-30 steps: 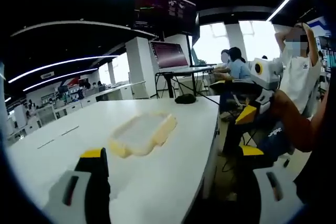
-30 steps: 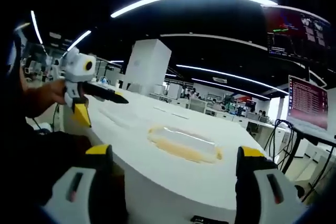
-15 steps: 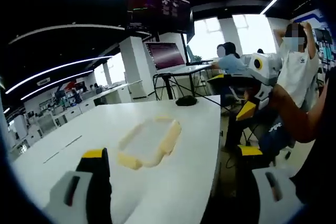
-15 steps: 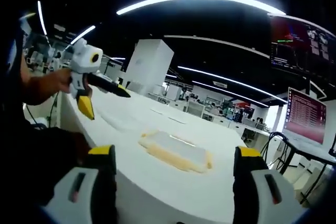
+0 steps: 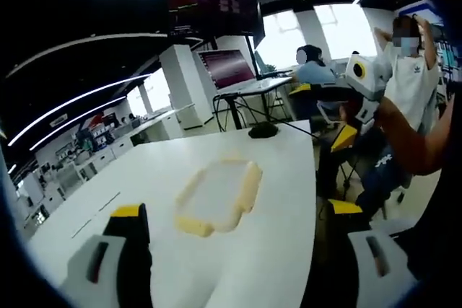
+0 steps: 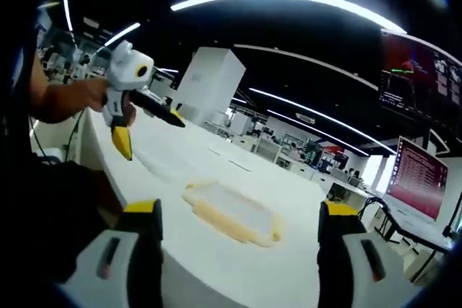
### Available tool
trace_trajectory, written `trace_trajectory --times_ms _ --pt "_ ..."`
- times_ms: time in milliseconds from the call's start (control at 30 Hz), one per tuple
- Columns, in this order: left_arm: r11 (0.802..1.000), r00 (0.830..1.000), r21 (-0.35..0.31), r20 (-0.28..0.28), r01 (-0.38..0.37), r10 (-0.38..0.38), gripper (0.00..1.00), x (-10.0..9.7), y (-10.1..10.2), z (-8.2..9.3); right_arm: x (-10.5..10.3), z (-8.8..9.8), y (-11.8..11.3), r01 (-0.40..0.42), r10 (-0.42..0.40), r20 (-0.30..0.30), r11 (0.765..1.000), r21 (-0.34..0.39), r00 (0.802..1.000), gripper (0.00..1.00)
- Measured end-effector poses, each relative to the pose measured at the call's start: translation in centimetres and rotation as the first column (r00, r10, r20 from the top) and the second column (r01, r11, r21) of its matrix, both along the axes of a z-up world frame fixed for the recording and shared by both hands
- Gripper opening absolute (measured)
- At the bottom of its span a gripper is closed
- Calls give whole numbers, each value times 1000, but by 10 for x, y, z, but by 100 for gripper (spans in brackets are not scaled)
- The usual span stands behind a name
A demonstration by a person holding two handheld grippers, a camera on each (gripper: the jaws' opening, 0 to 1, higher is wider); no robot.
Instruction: Snap each plastic latch of the storage box into its locked position after aligning the lid with the box until every specified latch is closed and the lid sits flush.
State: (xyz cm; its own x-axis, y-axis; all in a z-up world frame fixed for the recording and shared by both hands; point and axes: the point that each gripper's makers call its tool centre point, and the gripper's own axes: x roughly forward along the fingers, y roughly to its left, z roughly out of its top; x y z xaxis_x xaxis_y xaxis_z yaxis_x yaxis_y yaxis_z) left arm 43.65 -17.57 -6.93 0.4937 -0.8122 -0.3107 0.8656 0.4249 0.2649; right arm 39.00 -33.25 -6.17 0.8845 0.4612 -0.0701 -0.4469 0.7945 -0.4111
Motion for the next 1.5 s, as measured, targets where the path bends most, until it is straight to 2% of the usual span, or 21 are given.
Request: trace_trajectory --times_ms 133,400,533,667,767,833,1133,1233,1333,1500 --pt "1000 1000 2 -17 9 -9 100 1 1 2 4 7 -4 9 -9 17 1000 -19 1000 87" --pt "999 1000 46 1 28 -28 100 3 -1 10 13 13 -8 19 -18 18 997 -69 1000 85" --pt "998 999 59 13 34 -35 98 9 1 20 17 19 -13 23 -22 15 996 -90 1000 84" --pt "996 999 88 8 35 -36 92 14 2 26 14 37 -16 5 -1 32 993 -114 999 83" --pt "995 999 98 9 29 -30 94 19 2 31 12 47 -16 -12 16 35 993 -117 999 81" --pt "994 999 105 12 30 -31 95 22 2 36 12 56 -18 -1 9 53 989 -151 999 79" --pt "990 999 133 27 43 -47 98 28 1 50 12 74 -22 -2 15 68 982 -187 998 79" --pt "988 998 148 29 45 -50 99 34 2 56 15 81 -21 -39 48 46 983 -178 998 77" --pt "987 998 158 40 37 -44 98 44 4 63 20 83 -24 -36 44 37 981 -191 998 75" --pt "987 998 146 5 61 -62 97 45 3 70 26 87 -25 -54 57 9 972 -227 998 69"
